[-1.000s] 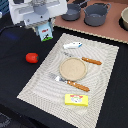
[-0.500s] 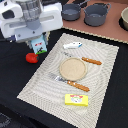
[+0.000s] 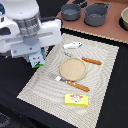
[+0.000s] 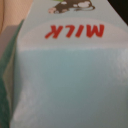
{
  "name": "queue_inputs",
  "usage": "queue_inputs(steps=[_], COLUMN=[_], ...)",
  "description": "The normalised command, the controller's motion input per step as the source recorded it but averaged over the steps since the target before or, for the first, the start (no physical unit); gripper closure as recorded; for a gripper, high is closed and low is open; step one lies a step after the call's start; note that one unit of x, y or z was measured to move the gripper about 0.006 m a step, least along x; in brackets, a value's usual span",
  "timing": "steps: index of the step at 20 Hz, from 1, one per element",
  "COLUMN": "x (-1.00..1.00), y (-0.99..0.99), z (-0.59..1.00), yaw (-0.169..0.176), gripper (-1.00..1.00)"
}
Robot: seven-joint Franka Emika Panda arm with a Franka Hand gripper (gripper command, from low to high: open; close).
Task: Interact with the objects in diverse but meaningful ways.
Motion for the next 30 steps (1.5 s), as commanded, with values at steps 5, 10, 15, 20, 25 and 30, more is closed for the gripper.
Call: queue_inputs(steps=[5,10,15,20,25,30], x=[0.66,0.7,0.63,0.32,0.17,0.14], y=[-0.6,-0.56,-0.5,-0.2,-0.09,-0.05], z=[0.11,-0.01,-0.08,-0.13,-0.06,0.21], yaw=[-0.044,-0.053,-0.054,-0.022,-0.004,0.0], gripper=[1.0,1.0,1.0,1.0,-1.0,-1.0])
